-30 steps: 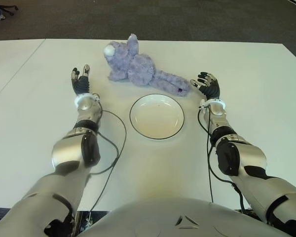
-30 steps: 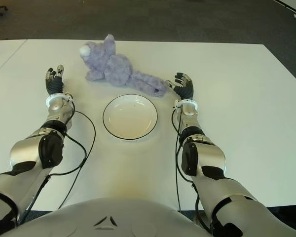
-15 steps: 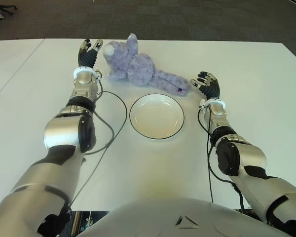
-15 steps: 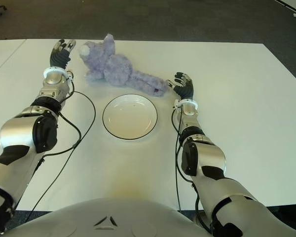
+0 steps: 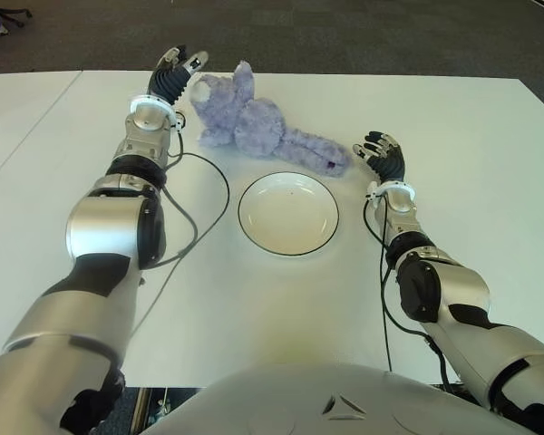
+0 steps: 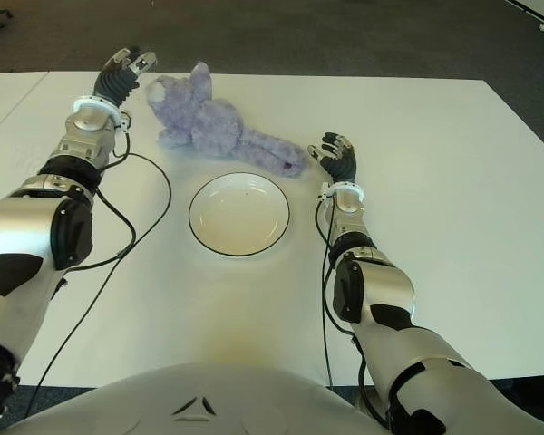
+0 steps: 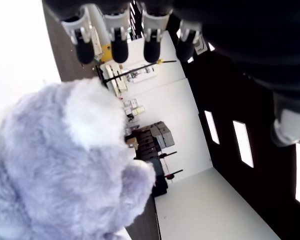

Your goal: Put the doll into the plate.

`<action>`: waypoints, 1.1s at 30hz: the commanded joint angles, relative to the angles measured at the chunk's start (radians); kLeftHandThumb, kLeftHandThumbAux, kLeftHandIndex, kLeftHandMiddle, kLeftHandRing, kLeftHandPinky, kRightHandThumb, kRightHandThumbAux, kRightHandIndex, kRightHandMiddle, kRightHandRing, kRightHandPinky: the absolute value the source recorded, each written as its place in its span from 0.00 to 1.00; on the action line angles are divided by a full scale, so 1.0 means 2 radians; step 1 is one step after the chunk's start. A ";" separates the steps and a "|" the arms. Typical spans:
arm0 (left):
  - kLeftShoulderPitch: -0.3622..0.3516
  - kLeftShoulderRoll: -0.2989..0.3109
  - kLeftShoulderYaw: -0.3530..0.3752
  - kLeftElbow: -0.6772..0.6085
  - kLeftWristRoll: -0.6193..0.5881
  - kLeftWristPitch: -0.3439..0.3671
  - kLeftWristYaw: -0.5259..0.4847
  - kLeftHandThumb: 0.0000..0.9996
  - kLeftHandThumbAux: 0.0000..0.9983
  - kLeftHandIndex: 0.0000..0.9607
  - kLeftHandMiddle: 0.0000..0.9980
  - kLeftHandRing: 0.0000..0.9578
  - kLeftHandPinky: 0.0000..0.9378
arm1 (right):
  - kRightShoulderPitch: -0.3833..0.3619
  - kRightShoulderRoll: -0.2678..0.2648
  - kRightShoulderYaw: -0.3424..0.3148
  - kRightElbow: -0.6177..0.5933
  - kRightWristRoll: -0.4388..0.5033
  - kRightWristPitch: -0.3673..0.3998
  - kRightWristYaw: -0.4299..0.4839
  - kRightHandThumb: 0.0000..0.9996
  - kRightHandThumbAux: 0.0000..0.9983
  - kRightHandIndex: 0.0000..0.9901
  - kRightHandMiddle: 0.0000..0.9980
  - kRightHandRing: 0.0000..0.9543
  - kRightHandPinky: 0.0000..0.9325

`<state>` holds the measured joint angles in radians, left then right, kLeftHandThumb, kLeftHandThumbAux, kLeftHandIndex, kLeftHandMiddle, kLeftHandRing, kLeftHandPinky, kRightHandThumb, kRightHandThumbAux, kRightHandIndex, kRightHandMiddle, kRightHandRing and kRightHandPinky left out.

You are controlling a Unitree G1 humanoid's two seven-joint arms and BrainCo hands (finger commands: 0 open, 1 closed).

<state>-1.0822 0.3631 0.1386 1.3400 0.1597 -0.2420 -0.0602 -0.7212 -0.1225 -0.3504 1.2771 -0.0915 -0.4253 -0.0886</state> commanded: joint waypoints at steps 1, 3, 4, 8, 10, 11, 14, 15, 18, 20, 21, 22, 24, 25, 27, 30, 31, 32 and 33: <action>-0.019 -0.007 -0.008 0.009 0.009 0.013 -0.016 0.12 0.35 0.00 0.00 0.00 0.00 | 0.074 0.029 -0.002 0.049 0.004 0.059 0.006 0.34 0.85 0.26 0.25 0.23 0.18; -0.021 -0.014 -0.011 0.010 0.012 0.014 -0.015 0.12 0.33 0.00 0.00 0.00 0.00 | 0.074 0.029 -0.003 0.049 0.005 0.060 0.007 0.37 0.84 0.26 0.25 0.24 0.19; -0.022 -0.017 -0.012 0.010 0.012 0.014 -0.015 0.12 0.32 0.00 0.00 0.00 0.00 | 0.074 0.029 -0.004 0.049 0.005 0.060 0.008 0.38 0.84 0.26 0.26 0.24 0.18; -0.024 -0.038 -0.016 0.008 0.013 0.003 -0.028 0.11 0.30 0.00 0.00 0.00 0.00 | 0.074 0.029 -0.004 0.049 0.005 0.061 0.007 0.44 0.84 0.26 0.26 0.23 0.16; -0.024 -0.044 -0.018 0.008 0.013 -0.002 -0.037 0.11 0.30 0.00 0.00 0.00 0.00 | 0.074 0.029 -0.005 0.049 0.005 0.060 0.007 0.45 0.83 0.26 0.26 0.23 0.17; -0.022 -0.048 -0.019 0.008 0.013 -0.003 -0.044 0.11 0.30 0.00 0.00 0.00 0.00 | 0.074 0.029 -0.005 0.049 0.005 0.060 0.007 0.45 0.83 0.26 0.26 0.24 0.18; -0.016 -0.055 -0.025 0.010 0.016 -0.004 -0.056 0.11 0.30 0.00 0.00 0.00 0.00 | 0.074 0.029 -0.005 0.049 0.005 0.059 0.005 0.68 0.74 0.40 0.27 0.25 0.22; -0.015 -0.056 -0.026 0.010 0.016 -0.004 -0.057 0.11 0.30 0.00 0.00 0.00 0.00 | 0.074 0.029 -0.005 0.049 0.005 0.059 0.005 0.69 0.74 0.40 0.27 0.25 0.22; -0.003 -0.069 -0.041 0.012 0.028 -0.004 -0.064 0.10 0.30 0.00 0.00 0.00 0.00 | 0.075 0.030 -0.006 0.048 0.006 0.056 0.004 0.69 0.74 0.40 0.28 0.27 0.25; 0.000 -0.071 -0.046 0.013 0.033 -0.005 -0.067 0.10 0.31 0.00 0.00 0.00 0.00 | 0.075 0.030 -0.006 0.048 0.006 0.055 0.004 0.69 0.74 0.40 0.28 0.27 0.25; 0.004 -0.071 -0.067 0.013 0.055 -0.010 -0.054 0.10 0.33 0.00 0.00 0.00 0.00 | 0.076 0.030 -0.009 0.048 0.009 0.055 0.006 0.69 0.74 0.41 0.29 0.28 0.24; 0.007 -0.070 -0.082 0.014 0.070 -0.014 -0.044 0.10 0.35 0.00 0.00 0.00 0.00 | 0.076 0.031 -0.010 0.048 0.010 0.054 0.007 0.69 0.74 0.41 0.29 0.28 0.24; 0.012 -0.068 -0.121 0.014 0.111 -0.020 -0.012 0.11 0.39 0.00 0.00 0.00 0.00 | 0.077 0.031 -0.014 0.048 0.013 0.054 0.011 0.70 0.74 0.41 0.29 0.28 0.23; 0.014 -0.068 -0.139 0.015 0.130 -0.019 0.007 0.11 0.39 0.00 0.00 0.00 0.00 | 0.077 0.031 -0.016 0.048 0.015 0.054 0.012 0.70 0.74 0.41 0.29 0.28 0.23; 0.018 -0.069 -0.165 0.016 0.157 -0.016 0.034 0.15 0.41 0.00 0.00 0.00 0.00 | 0.077 0.031 -0.019 0.048 0.017 0.054 0.015 0.70 0.73 0.41 0.29 0.28 0.22; 0.027 -0.073 -0.191 0.020 0.185 0.000 0.067 0.41 0.38 0.00 0.00 0.00 0.00 | 0.076 0.031 -0.025 0.048 0.021 0.055 0.020 0.70 0.73 0.41 0.29 0.27 0.19; 0.032 -0.075 -0.202 0.022 0.197 0.007 0.080 0.44 0.37 0.00 0.00 0.00 0.00 | 0.076 0.031 -0.027 0.048 0.024 0.054 0.022 0.70 0.73 0.41 0.30 0.27 0.19; 0.034 -0.076 -0.209 0.023 0.205 0.012 0.089 0.47 0.34 0.00 0.00 0.00 0.00 | 0.076 0.032 -0.028 0.048 0.025 0.054 0.024 0.70 0.73 0.41 0.29 0.27 0.17; 0.037 -0.077 -0.226 0.025 0.221 0.023 0.100 0.48 0.34 0.00 0.00 0.00 0.00 | 0.076 0.032 -0.029 0.048 0.027 0.054 0.026 0.70 0.73 0.41 0.29 0.27 0.17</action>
<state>-1.0661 0.2206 -0.2284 1.3543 0.5077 -0.2541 0.0641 -0.7205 -0.1182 -0.3873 1.2767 -0.0683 -0.4371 -0.0561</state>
